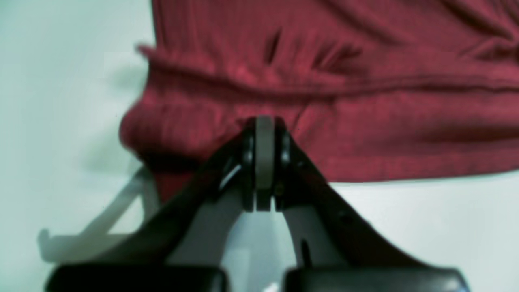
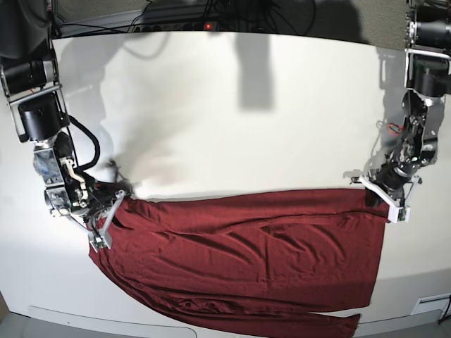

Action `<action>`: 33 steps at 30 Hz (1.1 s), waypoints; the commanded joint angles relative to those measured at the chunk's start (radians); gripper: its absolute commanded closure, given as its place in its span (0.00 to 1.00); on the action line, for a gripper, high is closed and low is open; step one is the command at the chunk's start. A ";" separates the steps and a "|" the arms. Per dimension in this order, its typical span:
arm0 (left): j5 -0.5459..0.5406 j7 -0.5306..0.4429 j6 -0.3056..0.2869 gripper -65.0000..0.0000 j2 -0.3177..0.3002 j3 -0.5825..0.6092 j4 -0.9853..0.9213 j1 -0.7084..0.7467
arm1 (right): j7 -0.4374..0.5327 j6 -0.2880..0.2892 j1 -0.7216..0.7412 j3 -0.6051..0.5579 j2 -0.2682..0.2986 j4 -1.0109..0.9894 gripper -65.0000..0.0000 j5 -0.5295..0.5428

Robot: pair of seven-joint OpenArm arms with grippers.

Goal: Fold the T-shirt properly
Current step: 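Release the left gripper and regrasp the shirt edge beside it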

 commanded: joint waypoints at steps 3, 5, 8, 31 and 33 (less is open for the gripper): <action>-0.006 -0.021 -0.004 1.00 -0.020 -0.007 -0.026 -0.022 | 0.013 -0.003 0.004 0.008 0.019 0.012 1.00 -0.002; -0.006 -0.006 -0.005 1.00 -0.023 -0.007 -0.031 -0.008 | 0.012 -0.002 -0.013 0.008 0.025 0.012 1.00 -0.003; -0.007 0.018 -0.018 1.00 -0.022 -0.007 -0.031 0.019 | 0.017 0.047 -0.043 0.008 0.037 0.012 1.00 -0.002; -0.007 -0.056 -0.072 1.00 -0.047 -0.165 0.352 0.447 | 0.057 0.032 -0.409 0.008 0.163 0.312 1.00 0.008; -0.016 -0.059 -0.072 1.00 -0.047 -0.198 0.412 0.443 | 0.061 0.032 -0.402 0.008 0.163 0.312 1.00 0.009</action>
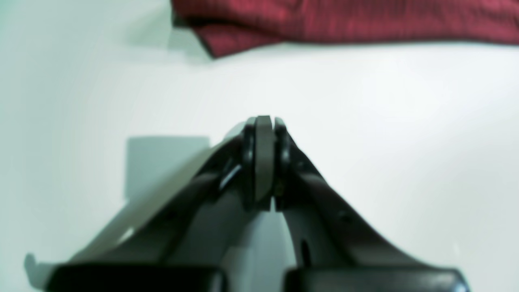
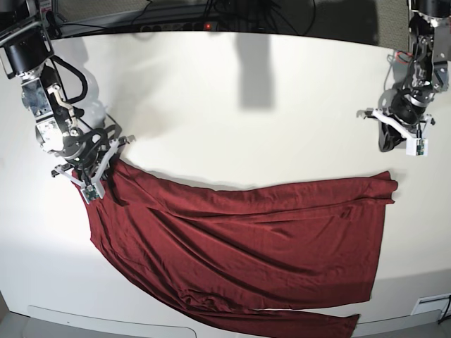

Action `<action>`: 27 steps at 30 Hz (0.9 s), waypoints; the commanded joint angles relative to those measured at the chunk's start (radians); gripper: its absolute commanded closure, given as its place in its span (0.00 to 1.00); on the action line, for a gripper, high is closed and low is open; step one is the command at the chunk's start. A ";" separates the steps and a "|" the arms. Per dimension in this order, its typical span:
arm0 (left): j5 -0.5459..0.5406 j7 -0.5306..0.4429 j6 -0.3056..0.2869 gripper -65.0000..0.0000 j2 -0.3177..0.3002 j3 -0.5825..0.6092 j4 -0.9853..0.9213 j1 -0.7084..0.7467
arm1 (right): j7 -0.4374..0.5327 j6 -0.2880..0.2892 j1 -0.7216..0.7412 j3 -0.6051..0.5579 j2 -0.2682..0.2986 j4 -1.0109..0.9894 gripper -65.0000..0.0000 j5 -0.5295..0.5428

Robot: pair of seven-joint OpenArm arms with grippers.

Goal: Fold the T-shirt properly
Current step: 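Release the left gripper and regrasp the shirt edge beside it, then pull the shirt with both grippers toward the robot, flattening it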

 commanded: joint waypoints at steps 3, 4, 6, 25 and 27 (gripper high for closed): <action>-0.064 -0.010 -0.003 1.00 -0.011 -0.017 0.047 -0.084 | -0.063 0.010 0.006 -0.004 0.011 -0.005 1.00 -0.003; -0.065 0.006 0.001 1.00 -0.005 -0.017 0.047 -0.113 | -0.062 0.010 0.007 -0.004 0.011 -0.005 1.00 -0.003; -0.056 0.037 0.032 1.00 0.013 -0.017 0.044 -0.168 | -0.062 0.010 0.009 -0.004 0.011 -0.005 1.00 -0.003; 0.183 -0.017 -0.051 1.00 0.111 -0.018 -0.404 -0.312 | -0.065 0.012 -0.015 -0.004 0.018 0.014 1.00 -0.056; 0.187 -0.033 -0.060 1.00 0.113 -0.018 -0.385 -0.264 | -0.064 0.012 -0.041 -0.004 0.020 0.044 1.00 -0.067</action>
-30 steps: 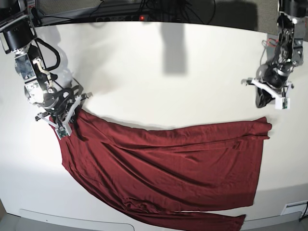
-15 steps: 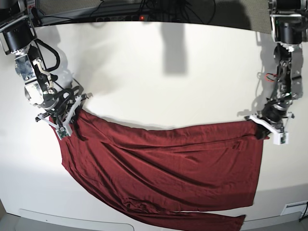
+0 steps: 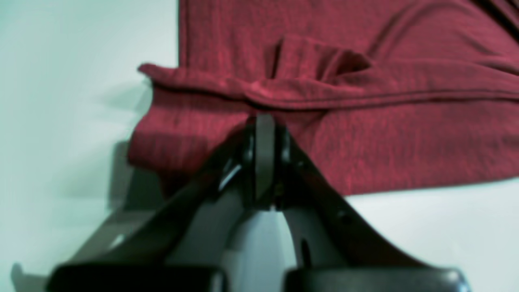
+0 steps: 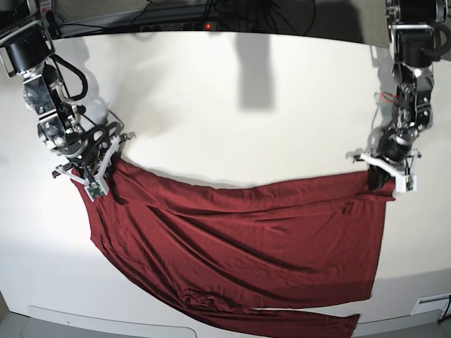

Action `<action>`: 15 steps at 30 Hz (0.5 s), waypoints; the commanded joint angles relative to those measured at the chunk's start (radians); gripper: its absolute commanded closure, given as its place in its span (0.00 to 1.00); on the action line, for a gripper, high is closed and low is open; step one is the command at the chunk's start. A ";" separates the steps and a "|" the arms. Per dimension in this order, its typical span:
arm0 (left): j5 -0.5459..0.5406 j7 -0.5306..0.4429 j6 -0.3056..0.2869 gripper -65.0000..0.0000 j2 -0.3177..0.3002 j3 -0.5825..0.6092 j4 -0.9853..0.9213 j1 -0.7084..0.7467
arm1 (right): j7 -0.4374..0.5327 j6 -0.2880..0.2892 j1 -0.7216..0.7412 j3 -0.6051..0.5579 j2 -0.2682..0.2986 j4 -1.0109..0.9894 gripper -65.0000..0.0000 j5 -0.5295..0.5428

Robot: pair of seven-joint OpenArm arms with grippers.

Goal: Fold the T-shirt properly
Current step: 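Pull the shirt with both grippers toward the robot, flattening it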

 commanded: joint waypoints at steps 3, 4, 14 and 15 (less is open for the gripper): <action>0.091 0.080 0.019 1.00 -0.006 0.003 0.045 0.088 | -0.061 0.018 -0.043 -0.003 0.018 0.045 1.00 0.005; 0.101 0.081 0.019 1.00 -0.006 0.003 0.068 0.111 | -0.064 0.018 -0.054 -0.003 0.018 0.060 1.00 0.005; 0.106 0.061 0.022 1.00 -0.041 0.001 0.264 0.341 | -0.109 0.017 -0.196 -0.003 0.071 0.127 1.00 0.004; 0.107 0.061 0.022 1.00 -0.044 0.001 0.280 0.364 | -0.108 0.015 -0.216 -0.003 0.079 0.134 1.00 0.005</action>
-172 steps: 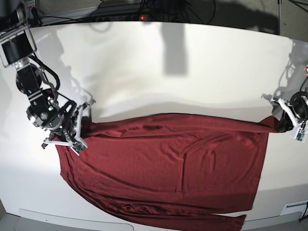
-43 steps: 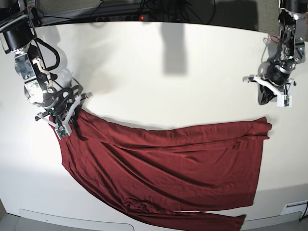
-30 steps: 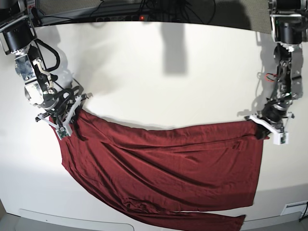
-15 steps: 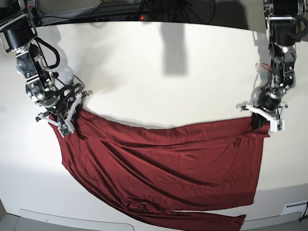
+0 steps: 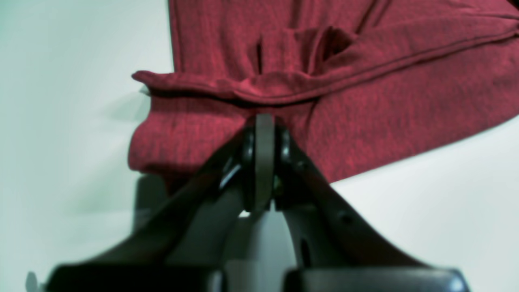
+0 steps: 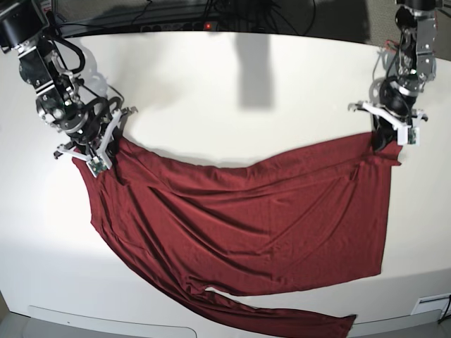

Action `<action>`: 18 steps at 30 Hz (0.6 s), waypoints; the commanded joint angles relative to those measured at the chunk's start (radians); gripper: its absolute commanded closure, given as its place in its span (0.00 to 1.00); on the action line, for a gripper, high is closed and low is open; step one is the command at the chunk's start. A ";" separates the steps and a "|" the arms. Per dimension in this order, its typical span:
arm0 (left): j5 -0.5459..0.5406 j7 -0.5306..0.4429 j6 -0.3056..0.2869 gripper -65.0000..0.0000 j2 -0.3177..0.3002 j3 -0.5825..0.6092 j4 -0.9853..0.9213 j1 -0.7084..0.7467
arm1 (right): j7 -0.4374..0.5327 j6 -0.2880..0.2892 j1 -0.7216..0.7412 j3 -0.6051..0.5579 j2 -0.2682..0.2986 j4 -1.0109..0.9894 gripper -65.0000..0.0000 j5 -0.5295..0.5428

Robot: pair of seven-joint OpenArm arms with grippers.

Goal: Fold the T-shirt properly
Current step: 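Pull the shirt with both grippers toward the robot, flattening it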

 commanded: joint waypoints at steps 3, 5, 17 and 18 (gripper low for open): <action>0.054 0.132 0.008 1.00 -0.019 0.005 0.027 0.088 | -0.130 0.004 -0.098 0.003 0.027 0.008 1.00 0.000; 0.054 0.132 0.008 1.00 -0.021 0.004 0.050 0.127 | -0.126 -0.006 -0.156 0.042 0.030 0.026 1.00 -0.006; 0.055 0.090 0.008 1.00 -0.020 -0.062 0.204 0.377 | -0.037 -0.004 -0.567 0.415 0.007 0.171 1.00 -0.034; 0.058 0.090 0.008 1.00 -0.020 -0.062 0.225 0.399 | -0.037 -0.004 -0.587 0.434 -0.004 0.181 1.00 -0.034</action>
